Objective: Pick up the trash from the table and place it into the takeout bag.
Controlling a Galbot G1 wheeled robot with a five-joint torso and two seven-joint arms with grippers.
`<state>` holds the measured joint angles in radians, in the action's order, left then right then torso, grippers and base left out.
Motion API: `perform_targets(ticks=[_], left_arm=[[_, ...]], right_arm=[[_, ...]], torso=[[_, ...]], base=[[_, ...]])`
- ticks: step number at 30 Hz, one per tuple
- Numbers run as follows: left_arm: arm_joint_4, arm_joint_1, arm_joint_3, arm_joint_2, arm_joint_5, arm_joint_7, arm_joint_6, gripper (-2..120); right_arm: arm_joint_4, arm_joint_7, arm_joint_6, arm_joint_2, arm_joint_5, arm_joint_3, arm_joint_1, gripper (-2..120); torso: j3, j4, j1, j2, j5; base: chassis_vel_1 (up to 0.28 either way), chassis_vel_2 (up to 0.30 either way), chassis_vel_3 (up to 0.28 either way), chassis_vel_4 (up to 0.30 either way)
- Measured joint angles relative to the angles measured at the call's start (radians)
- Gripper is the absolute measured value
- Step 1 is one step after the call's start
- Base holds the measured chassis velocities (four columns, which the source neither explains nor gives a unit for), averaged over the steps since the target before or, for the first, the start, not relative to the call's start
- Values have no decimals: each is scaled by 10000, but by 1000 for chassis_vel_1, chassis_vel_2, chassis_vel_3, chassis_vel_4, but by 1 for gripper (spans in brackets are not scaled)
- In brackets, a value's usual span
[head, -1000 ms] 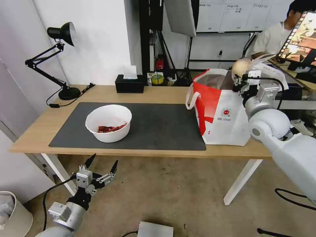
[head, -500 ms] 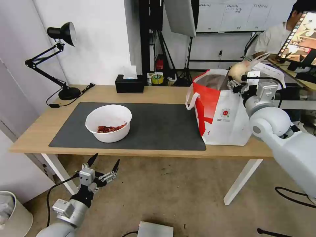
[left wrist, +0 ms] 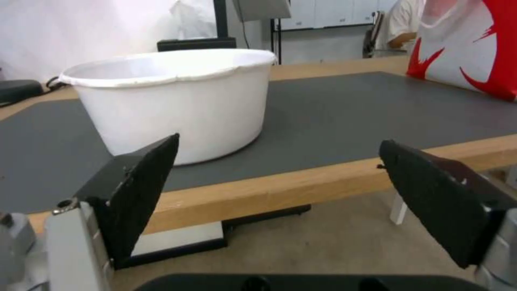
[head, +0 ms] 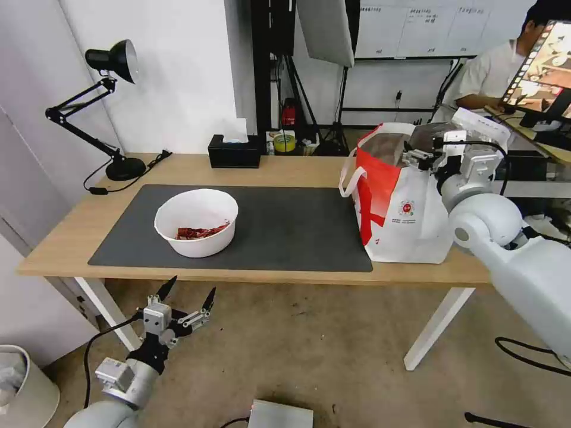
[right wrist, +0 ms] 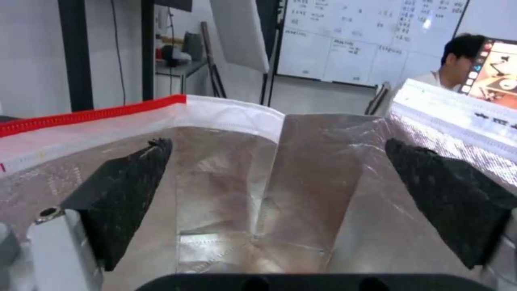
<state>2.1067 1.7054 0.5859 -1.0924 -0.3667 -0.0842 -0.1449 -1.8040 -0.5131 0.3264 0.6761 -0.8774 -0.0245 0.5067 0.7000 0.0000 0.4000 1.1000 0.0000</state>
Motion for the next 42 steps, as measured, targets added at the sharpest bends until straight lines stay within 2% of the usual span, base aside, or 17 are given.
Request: perform_targets(ticks=[3, 7, 10, 15, 17, 25, 32, 42], left_arm=[[24, 14, 22, 2, -6, 5, 1, 100], [62, 34, 25, -24, -7, 9, 1, 100], [99, 51, 30, -41, -7, 11, 1, 100], [141, 61, 62, -40, -10, 15, 1, 100], [165, 73, 123, -25, -36, 19, 1, 100], [176, 71, 186, -15, -71, 19, 1, 100], [218, 130, 385, -70, -176, 17, -16, 100], [172, 243, 578, -105, -254, 3, -63, 100]], right_arm=[[-52, 64, -57, -20, -1, 14, -33, 100], [-140, 362, -591, -26, -77, 25, -77, 100], [-343, 1210, -1705, -48, -408, 36, -87, 100], [-693, 1874, -2386, -98, -704, 40, -17, 100], [-1348, 2778, -2840, -256, -1088, -18, 448, 100], [-2711, 4278, -2764, -837, -1239, -231, 2498, 100], [-3273, 4322, -2786, -735, -1096, -180, 3499, 100], [-3038, 4201, -3892, 137, 899, -338, 5971, 100]], torso=[[0, -1, 0, 0, 0], [0, -1, 0, 0, 0], [0, 0, 0, 0, 0], [0, 1, 0, 1, -2], [0, 0, 0, 0, -1], [-1, -3, 0, 0, 3], [-1, 1, -1, 0, -1], [-1, -1, 0, 0, 2]], base=[[0, 0, 0, 0], [0, 0, 0, 0], [0, 0, 0, 0], [0, 0, 0, 0], [0, 0, 0, 0], [0, 0, 0, 0], [0, 0, 0, 0], [0, 0, 0, 0]])
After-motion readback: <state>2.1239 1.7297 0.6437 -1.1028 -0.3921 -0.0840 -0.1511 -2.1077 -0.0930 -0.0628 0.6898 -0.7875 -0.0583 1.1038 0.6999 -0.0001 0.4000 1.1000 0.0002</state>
